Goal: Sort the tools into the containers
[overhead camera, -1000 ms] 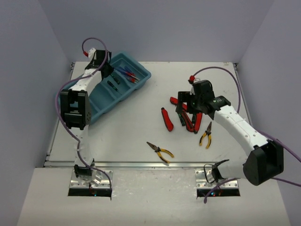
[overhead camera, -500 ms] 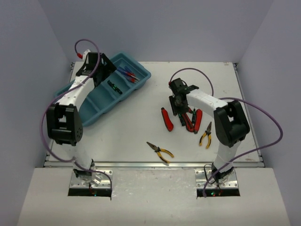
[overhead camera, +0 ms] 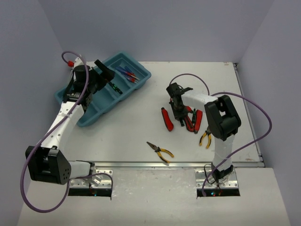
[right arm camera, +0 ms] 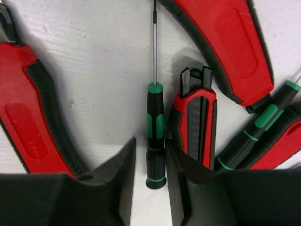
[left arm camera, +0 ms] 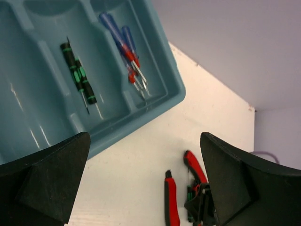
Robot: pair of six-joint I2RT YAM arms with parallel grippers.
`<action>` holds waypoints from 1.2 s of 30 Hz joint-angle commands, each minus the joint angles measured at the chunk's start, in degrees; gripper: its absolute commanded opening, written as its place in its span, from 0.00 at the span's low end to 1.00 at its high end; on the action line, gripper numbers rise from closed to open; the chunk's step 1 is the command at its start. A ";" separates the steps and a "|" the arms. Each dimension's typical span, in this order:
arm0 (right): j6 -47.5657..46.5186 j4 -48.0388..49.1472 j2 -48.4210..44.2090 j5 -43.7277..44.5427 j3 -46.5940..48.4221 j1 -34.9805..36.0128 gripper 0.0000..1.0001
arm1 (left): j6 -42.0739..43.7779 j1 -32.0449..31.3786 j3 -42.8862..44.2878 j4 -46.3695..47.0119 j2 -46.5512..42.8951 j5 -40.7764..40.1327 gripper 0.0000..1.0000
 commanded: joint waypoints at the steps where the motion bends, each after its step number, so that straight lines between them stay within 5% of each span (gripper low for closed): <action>1: 1.23 1.56 2.57 -1.13 -1.62 -0.05 0.17 | 1.51 -4.66 -1.49 2.10 -0.21 1.68 1.00; 3: 1.62 2.19 2.15 -2.68 -2.23 -0.05 0.06 | 1.51 -6.44 -2.21 2.84 0.65 1.74 1.00; 7: 3.59 2.77 -6.56 -4.16 -4.83 0.53 0.03 | 0.13 -10.43 -6.42 9.98 2.78 11.10 1.00; 11: 5.24 6.45 -19.99 -9.96 -8.68 0.84 0.00 | -5.65 -11.53 -13.66 30.20 4.15 25.58 1.00; 18: 11.68 33.48 -36.33 -48.38 -21.20 0.83 0.00 | -11.05 -16.79 -16.63 46.40 7.23 34.51 0.98; 23: 15.91 38.97 -37.38 -53.54 -20.65 0.92 0.00 | -10.06 -19.88 -15.33 45.99 8.02 32.85 0.87; 27: 17.52 39.90 -37.47 -55.57 -19.13 0.98 0.00 | -10.09 -20.67 -15.02 45.61 9.31 33.17 0.64; 32: 17.66 38.06 -37.11 -53.88 -16.66 0.96 0.00 | -10.05 -22.13 -14.13 46.04 11.19 33.82 0.12; 34: 17.54 37.24 -36.85 -53.10 -16.27 1.01 0.22 | -9.57 -22.18 -13.36 45.04 11.41 32.57 0.00; 35: 17.34 35.96 -36.89 -52.04 -16.12 0.99 0.41 | -8.80 -22.16 -12.55 43.10 11.44 30.84 0.00; 36: 17.08 34.22 -37.10 -50.74 -16.12 0.95 0.70 | -7.97 -22.12 -11.11 39.32 11.40 28.84 0.00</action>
